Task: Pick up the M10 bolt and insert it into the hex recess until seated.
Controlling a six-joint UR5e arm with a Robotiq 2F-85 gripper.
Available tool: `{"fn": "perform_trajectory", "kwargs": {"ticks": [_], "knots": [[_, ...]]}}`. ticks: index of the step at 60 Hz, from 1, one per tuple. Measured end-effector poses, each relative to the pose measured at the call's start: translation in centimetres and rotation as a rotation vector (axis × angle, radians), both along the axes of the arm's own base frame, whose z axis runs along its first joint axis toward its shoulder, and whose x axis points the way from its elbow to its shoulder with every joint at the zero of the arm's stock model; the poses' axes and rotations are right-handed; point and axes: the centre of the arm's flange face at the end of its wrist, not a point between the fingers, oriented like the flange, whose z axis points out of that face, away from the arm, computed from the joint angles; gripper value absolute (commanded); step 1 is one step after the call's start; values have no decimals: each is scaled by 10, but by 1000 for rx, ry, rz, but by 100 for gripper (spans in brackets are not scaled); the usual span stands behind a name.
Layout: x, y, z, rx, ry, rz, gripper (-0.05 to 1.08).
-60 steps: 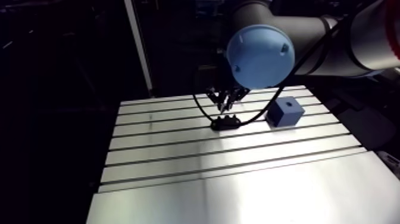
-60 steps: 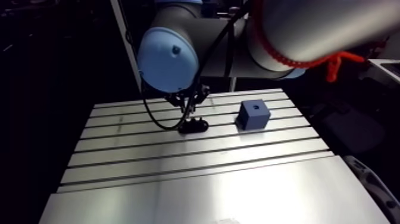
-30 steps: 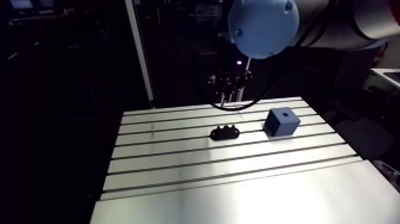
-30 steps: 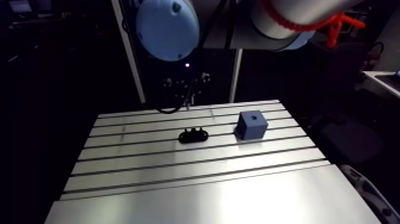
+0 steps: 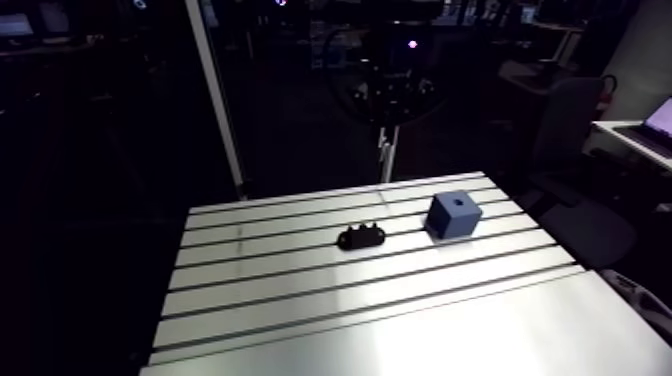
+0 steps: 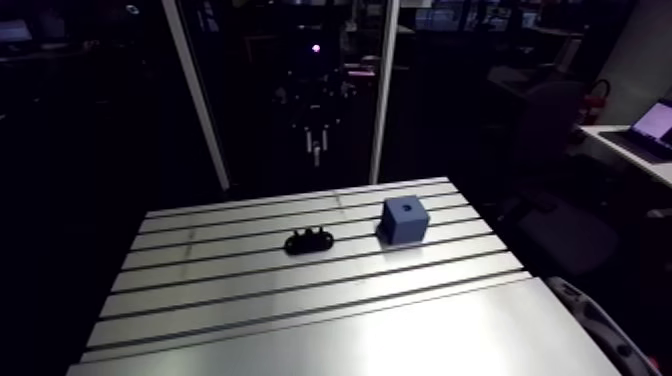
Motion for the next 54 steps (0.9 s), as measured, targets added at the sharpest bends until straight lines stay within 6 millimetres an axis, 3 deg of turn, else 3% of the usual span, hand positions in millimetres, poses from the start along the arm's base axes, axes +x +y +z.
{"fn": "perform_trajectory", "kwargs": {"ticks": [8, 20, 33, 54], "knots": [[1, 29, 14, 7, -40, -20, 76], [3, 68, 17, 13, -87, -49, 76], [1, 101, 1, 15, -133, -47, 76], [-14, 132, -23, 8, -168, -55, 75]]}}
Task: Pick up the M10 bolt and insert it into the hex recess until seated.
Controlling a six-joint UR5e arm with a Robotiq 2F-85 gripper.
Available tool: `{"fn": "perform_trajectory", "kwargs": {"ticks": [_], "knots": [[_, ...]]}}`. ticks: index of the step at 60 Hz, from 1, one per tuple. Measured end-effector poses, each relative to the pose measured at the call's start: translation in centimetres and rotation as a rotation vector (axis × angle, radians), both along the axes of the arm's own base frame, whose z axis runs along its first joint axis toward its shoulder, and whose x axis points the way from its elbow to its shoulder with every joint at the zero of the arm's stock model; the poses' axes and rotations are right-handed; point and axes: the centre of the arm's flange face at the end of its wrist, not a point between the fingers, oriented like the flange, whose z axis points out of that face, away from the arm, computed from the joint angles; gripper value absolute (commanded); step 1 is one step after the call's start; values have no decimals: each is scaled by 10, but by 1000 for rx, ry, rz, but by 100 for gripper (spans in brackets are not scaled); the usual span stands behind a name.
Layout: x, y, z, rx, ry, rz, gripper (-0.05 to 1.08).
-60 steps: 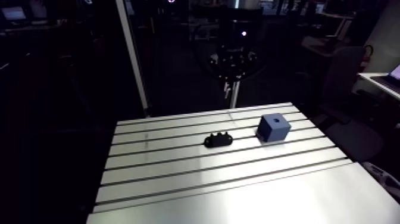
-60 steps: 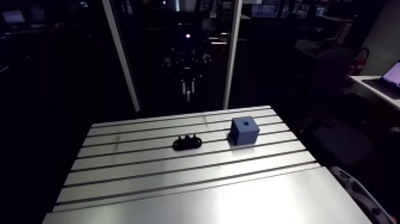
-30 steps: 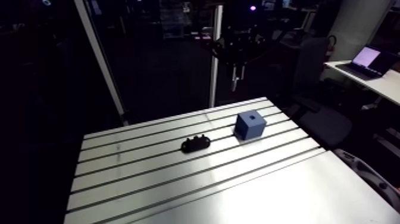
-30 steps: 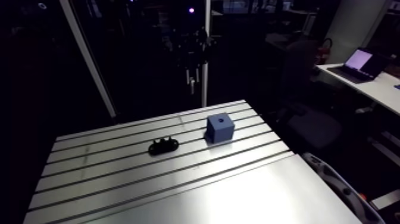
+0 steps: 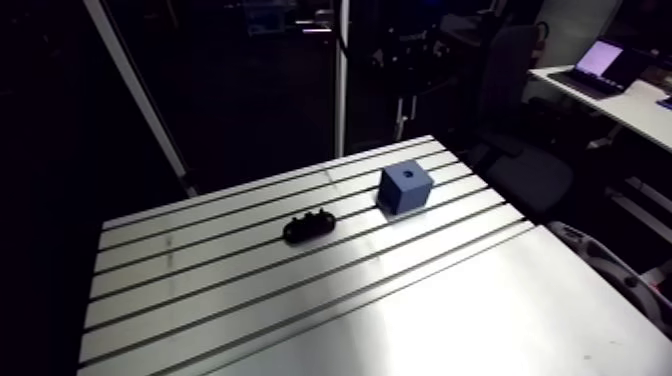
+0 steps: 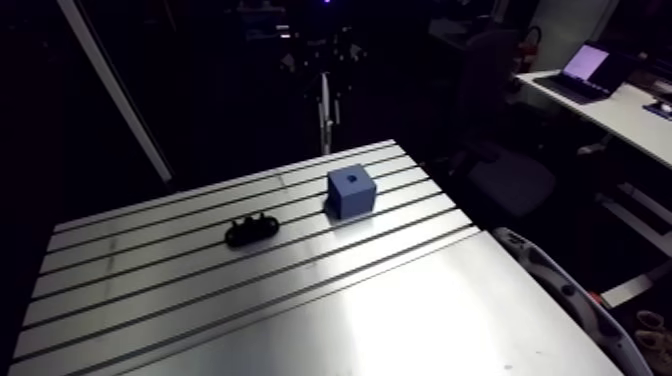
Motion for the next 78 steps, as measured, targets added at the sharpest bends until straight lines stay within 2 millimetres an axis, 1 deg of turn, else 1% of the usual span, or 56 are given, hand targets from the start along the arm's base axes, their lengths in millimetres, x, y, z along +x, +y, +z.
{"fn": "perform_trajectory", "kwargs": {"ticks": [21, 38, 52, 78], "knots": [[-11, 27, -13, -4, -7, -19, 75], [-14, 43, -21, -6, 0, -38, 76], [-15, 51, -30, -8, 1, -47, 76], [-19, 55, -44, -17, -10, -50, 76]]}}
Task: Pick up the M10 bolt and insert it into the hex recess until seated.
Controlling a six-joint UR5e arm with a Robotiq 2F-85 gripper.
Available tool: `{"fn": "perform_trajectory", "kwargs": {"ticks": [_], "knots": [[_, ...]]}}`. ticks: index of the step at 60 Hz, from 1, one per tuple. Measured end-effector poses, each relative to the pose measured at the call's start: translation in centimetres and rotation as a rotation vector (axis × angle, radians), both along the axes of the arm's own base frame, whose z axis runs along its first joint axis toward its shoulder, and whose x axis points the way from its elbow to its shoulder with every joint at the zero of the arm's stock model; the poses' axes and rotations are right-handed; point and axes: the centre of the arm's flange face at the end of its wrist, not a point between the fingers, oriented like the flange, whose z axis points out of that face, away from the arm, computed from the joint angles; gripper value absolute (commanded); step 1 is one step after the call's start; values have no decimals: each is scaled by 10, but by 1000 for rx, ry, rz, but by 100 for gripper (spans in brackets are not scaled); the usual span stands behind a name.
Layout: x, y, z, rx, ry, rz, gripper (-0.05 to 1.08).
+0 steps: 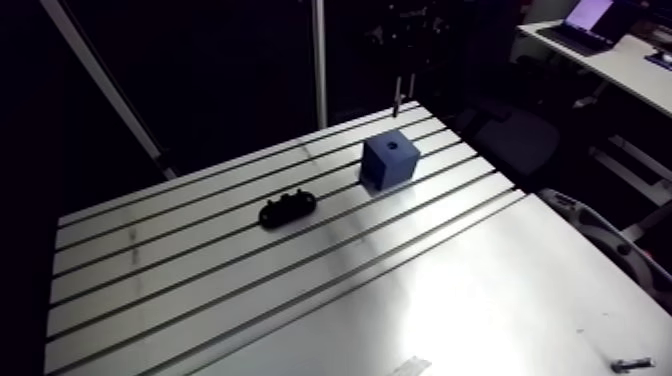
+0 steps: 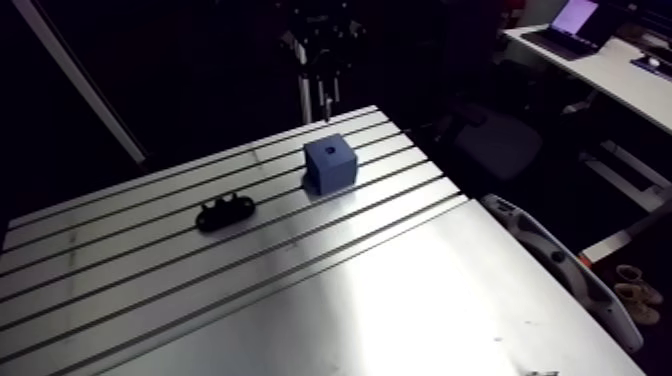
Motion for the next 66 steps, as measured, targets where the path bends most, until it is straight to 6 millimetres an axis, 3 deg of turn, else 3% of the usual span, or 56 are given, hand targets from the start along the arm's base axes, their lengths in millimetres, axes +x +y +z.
{"fn": "perform_trajectory", "kwargs": {"ticks": [66], "knots": [[1, -3, -29, -9, -14, 3, 76]]}}
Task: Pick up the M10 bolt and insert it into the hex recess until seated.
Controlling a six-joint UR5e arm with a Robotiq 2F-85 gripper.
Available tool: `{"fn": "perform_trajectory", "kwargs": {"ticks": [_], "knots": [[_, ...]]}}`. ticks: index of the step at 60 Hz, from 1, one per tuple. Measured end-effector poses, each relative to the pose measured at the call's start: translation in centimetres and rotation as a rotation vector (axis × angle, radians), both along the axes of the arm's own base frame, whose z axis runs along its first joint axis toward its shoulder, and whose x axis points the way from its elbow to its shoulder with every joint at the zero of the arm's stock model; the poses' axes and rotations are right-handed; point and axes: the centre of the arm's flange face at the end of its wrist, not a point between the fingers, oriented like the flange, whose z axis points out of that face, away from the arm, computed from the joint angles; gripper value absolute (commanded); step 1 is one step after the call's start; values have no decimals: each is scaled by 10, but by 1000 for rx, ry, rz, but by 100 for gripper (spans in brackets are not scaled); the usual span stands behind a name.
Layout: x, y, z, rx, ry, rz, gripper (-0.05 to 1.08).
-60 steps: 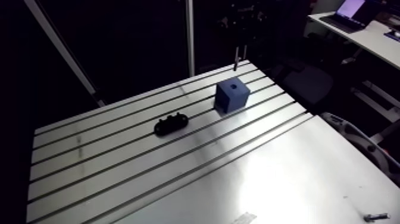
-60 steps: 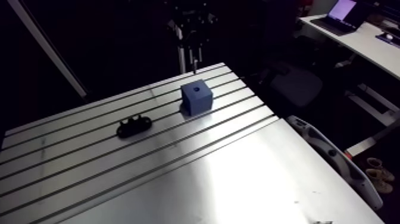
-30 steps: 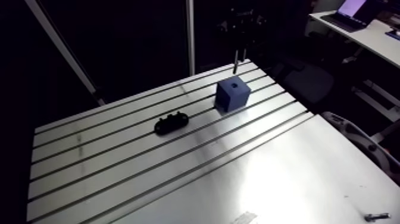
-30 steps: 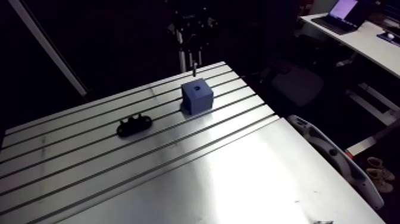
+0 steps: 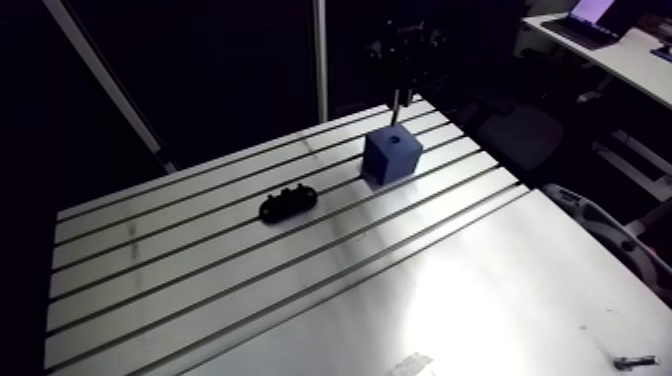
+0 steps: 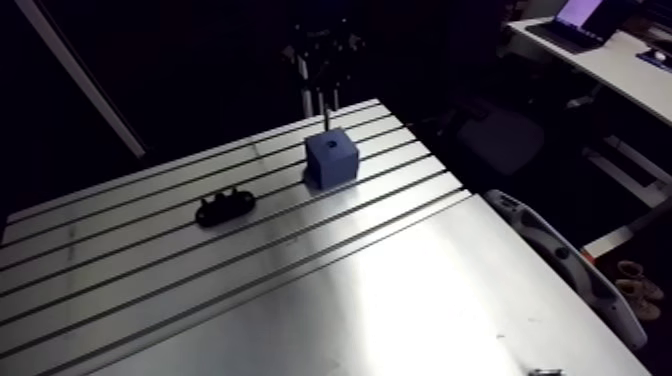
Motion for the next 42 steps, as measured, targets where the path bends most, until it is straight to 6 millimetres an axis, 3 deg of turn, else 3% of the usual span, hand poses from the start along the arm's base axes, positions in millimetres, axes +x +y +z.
{"fn": "perform_trajectory", "kwargs": {"ticks": [42], "knots": [[2, 1, -15, -7, -16, 0, 76]]}}
